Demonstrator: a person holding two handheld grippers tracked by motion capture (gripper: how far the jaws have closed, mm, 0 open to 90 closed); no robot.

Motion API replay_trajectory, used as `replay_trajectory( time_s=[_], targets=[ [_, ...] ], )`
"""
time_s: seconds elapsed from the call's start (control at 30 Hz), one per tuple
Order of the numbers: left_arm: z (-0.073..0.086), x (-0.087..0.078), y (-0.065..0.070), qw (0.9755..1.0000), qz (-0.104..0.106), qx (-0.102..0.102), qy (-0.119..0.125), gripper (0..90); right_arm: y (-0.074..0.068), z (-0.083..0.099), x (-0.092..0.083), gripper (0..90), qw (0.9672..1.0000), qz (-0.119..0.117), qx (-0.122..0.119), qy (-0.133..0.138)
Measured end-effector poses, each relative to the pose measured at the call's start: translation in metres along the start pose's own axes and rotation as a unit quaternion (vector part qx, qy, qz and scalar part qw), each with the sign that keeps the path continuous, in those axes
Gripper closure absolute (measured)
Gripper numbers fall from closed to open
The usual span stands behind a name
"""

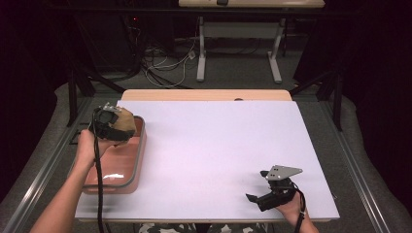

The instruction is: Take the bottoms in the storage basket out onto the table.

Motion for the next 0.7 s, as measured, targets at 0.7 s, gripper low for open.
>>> replay_trajectory(
  time_s=[0.7],
  targets=[
    [-0.025,-0.004,0.032,0.9988,0.031,0.032,0.019,29.2,-0.001,0.000,0.000,1.2,1.0000,-0.001,0.001,-0.004]
  ],
)
Point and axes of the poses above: each handheld gripper's, and its own axes: x roughly forward along the jaws, z roughly out of its underside, y roughly to its right, the point moved 10 cm from there along x, roughly forward along the jaws, and after that the axes turned 13 degrees about y, right-handed, at the moved point
